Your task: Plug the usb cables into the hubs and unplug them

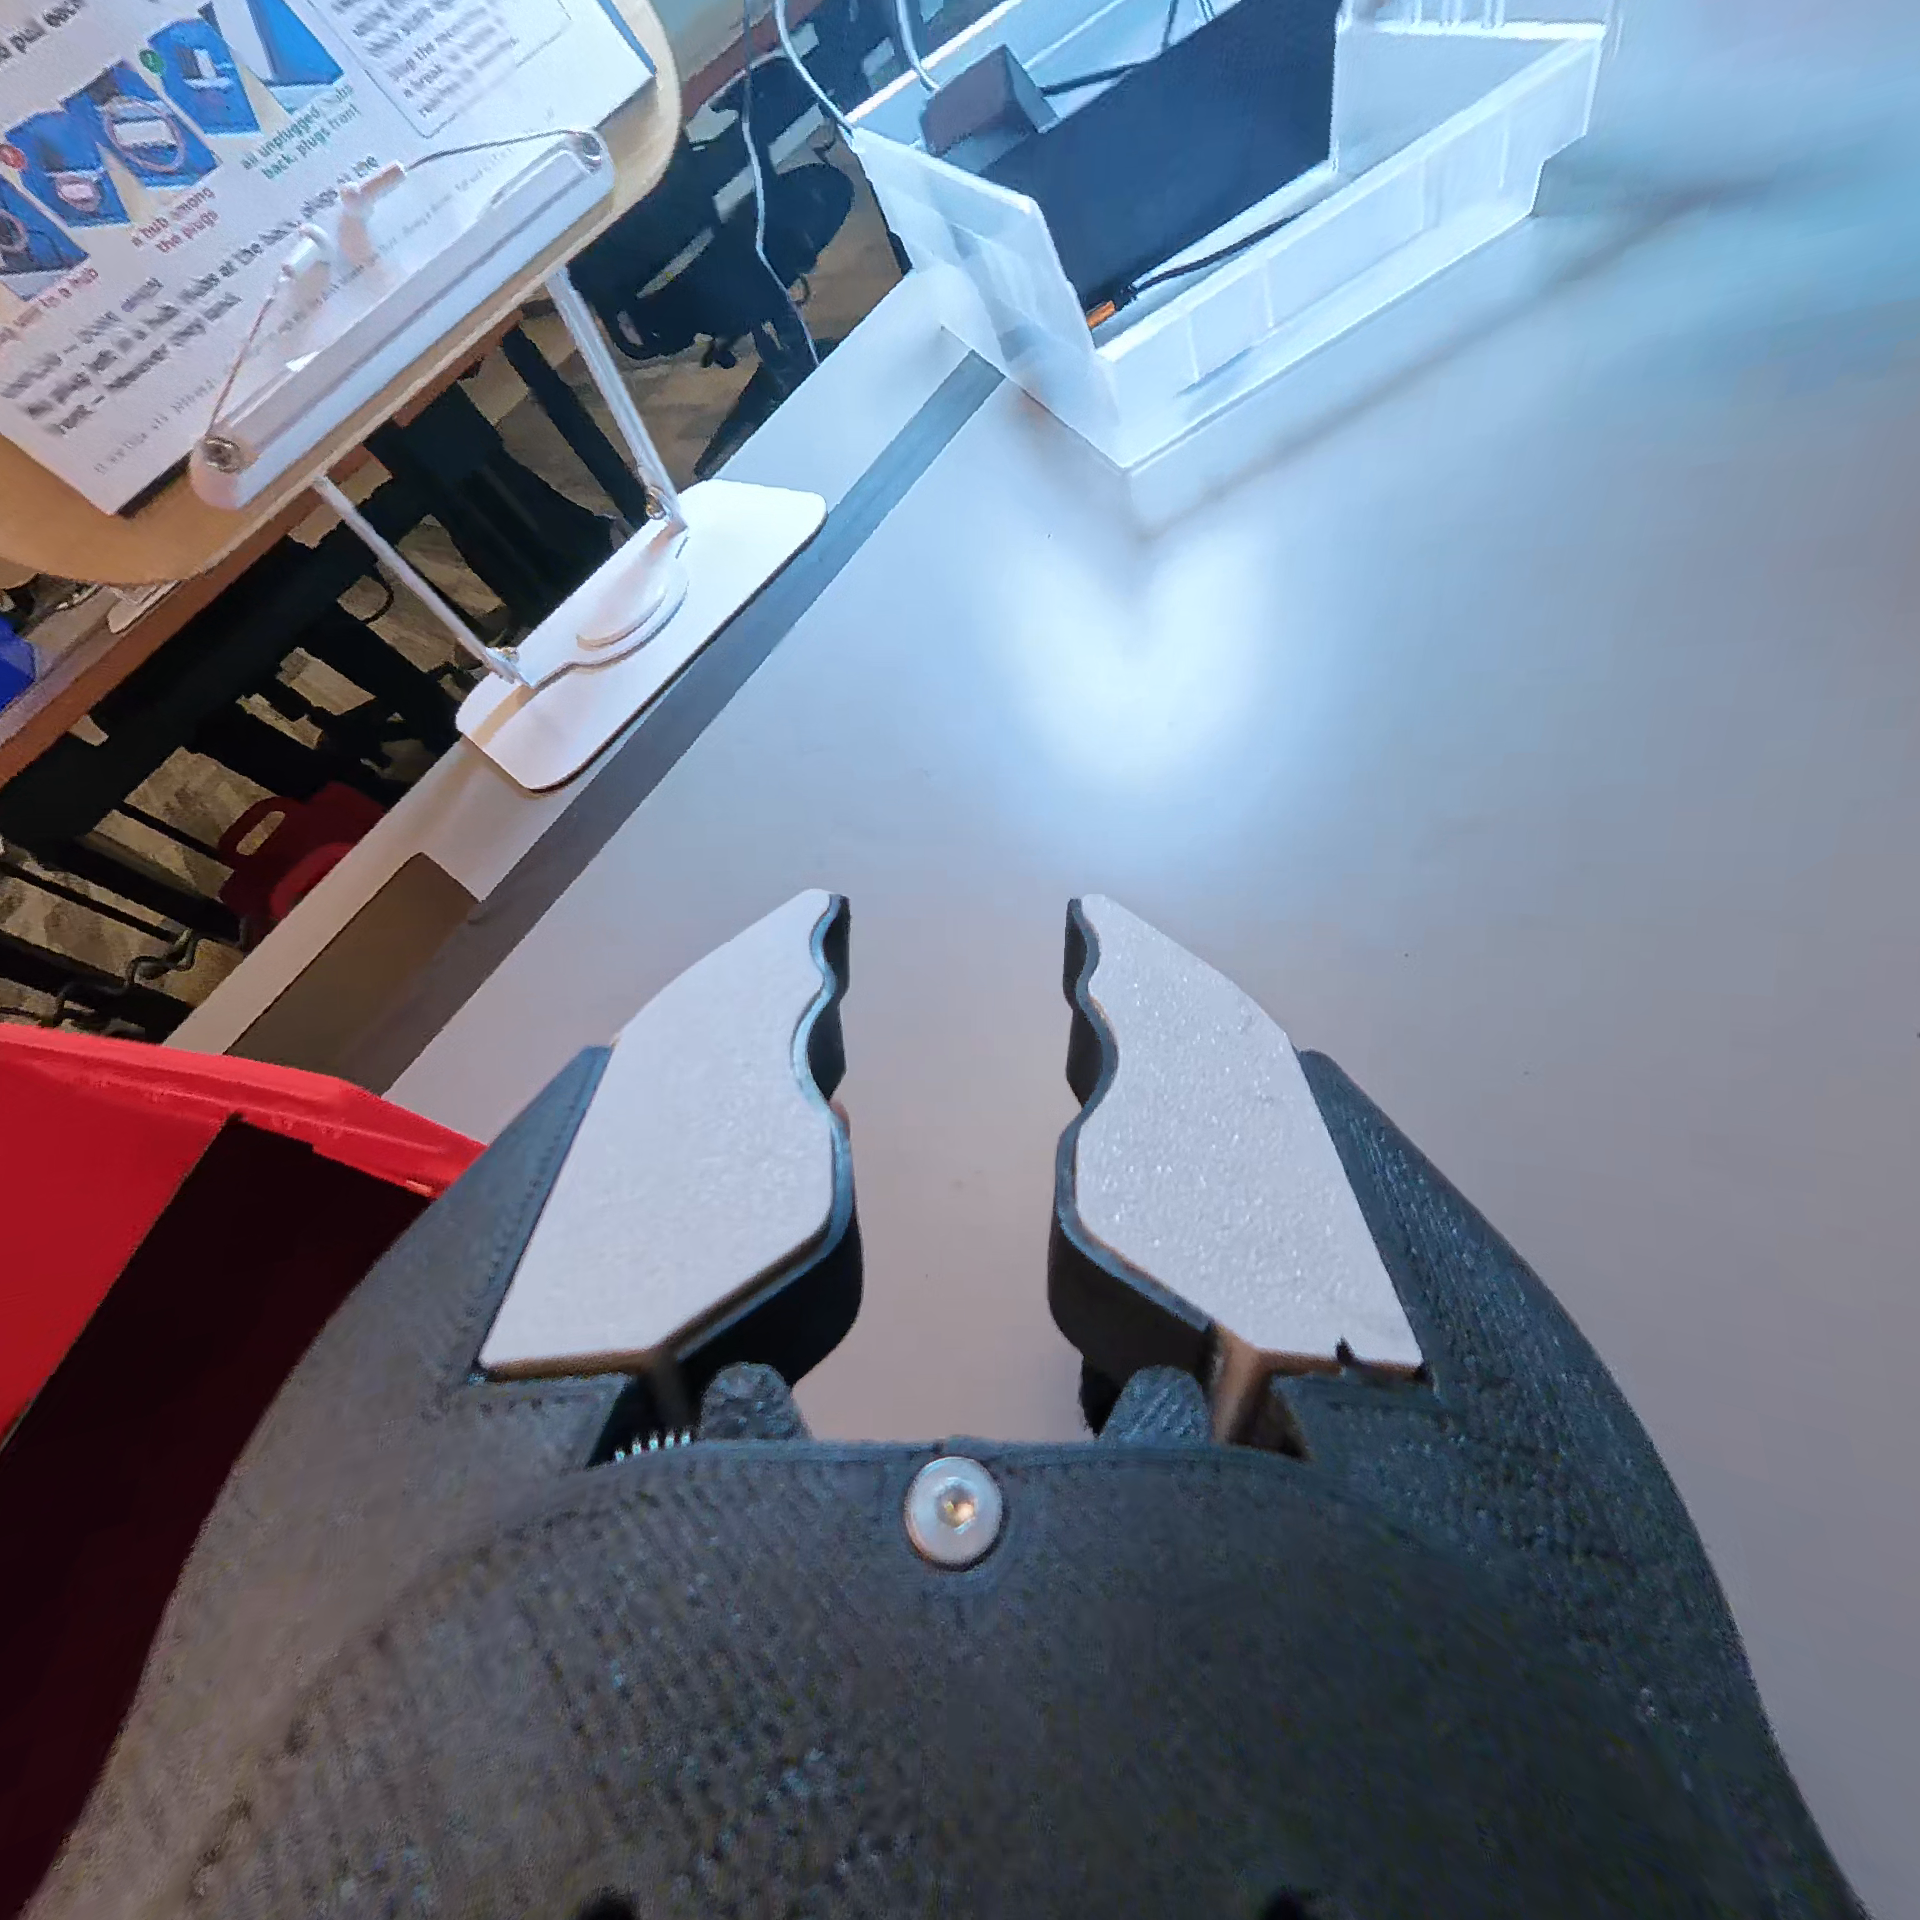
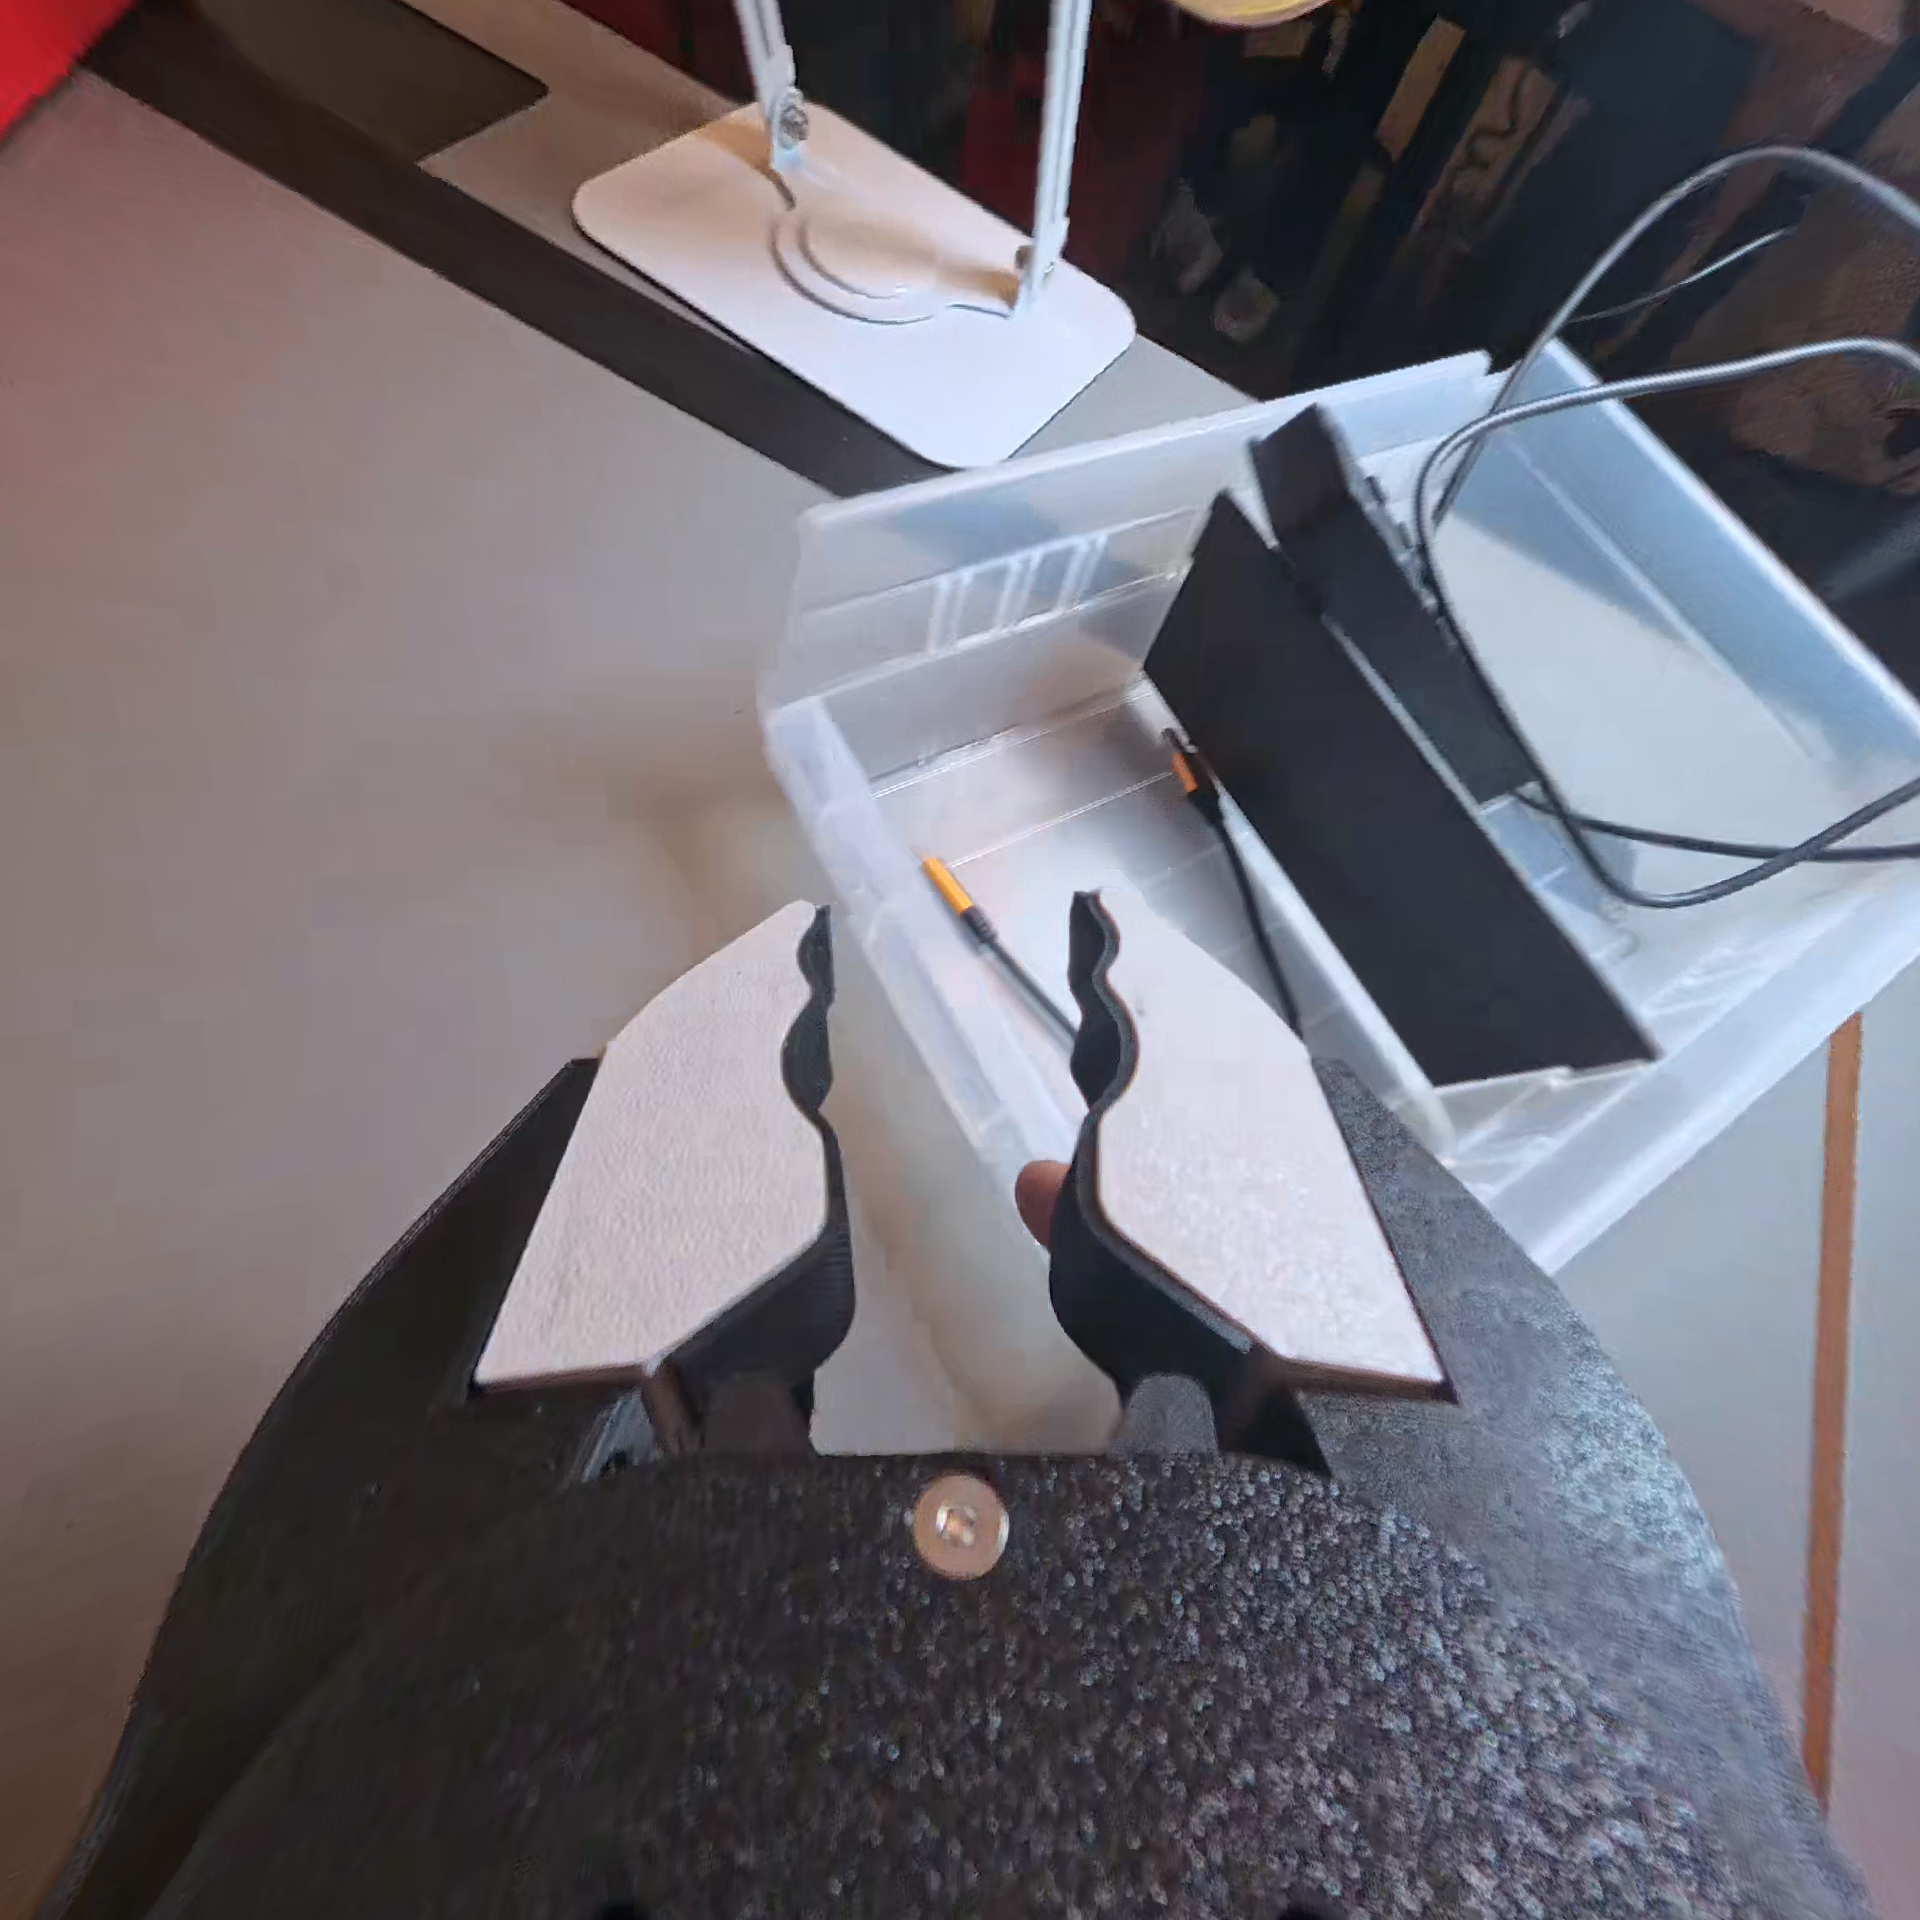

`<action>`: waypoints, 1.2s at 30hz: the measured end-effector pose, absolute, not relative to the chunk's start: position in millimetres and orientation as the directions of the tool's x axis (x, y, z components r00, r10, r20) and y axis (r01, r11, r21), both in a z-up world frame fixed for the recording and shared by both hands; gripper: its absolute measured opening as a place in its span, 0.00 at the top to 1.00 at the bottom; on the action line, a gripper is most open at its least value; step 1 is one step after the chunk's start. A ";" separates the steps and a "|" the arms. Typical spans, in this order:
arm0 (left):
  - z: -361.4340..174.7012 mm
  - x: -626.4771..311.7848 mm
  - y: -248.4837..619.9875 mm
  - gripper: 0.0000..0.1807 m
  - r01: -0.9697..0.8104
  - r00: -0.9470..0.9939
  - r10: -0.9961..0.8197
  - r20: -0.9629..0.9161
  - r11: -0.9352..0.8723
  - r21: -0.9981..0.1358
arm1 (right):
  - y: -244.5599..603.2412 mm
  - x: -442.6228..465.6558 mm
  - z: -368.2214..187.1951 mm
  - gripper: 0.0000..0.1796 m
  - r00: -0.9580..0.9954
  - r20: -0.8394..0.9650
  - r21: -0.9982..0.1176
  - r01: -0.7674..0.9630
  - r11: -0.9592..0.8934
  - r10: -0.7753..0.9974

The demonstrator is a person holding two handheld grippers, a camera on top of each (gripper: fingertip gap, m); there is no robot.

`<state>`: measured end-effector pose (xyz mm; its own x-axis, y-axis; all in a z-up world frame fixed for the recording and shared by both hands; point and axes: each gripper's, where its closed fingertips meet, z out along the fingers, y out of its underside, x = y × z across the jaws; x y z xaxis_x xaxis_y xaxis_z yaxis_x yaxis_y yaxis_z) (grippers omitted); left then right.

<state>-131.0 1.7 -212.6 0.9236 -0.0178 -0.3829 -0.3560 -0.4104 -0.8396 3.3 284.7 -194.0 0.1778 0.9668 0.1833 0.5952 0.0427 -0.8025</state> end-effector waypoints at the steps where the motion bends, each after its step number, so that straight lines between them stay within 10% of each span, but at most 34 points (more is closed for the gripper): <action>1: -209.6 -133.4 0.8 0.78 -0.343 0.927 -0.002 -0.375 -0.410 -0.845 | 269.3 7.5 -201.6 0.76 0.171 0.174 -0.810 0.585 0.042 0.970; 21: -143.5 -333.8 -102.2 0.73 0.101 0.841 0.527 -0.125 -0.379 -0.920 | 175.5 3.4 -216.7 0.61 0.171 0.084 -0.965 0.261 0.037 0.982; 36: -289.3 -462.8 -67.8 0.71 0.341 0.929 0.357 -0.094 -0.928 -0.152 | 175.2 5.5 -217.6 0.66 0.142 0.176 -0.959 0.249 0.137 0.974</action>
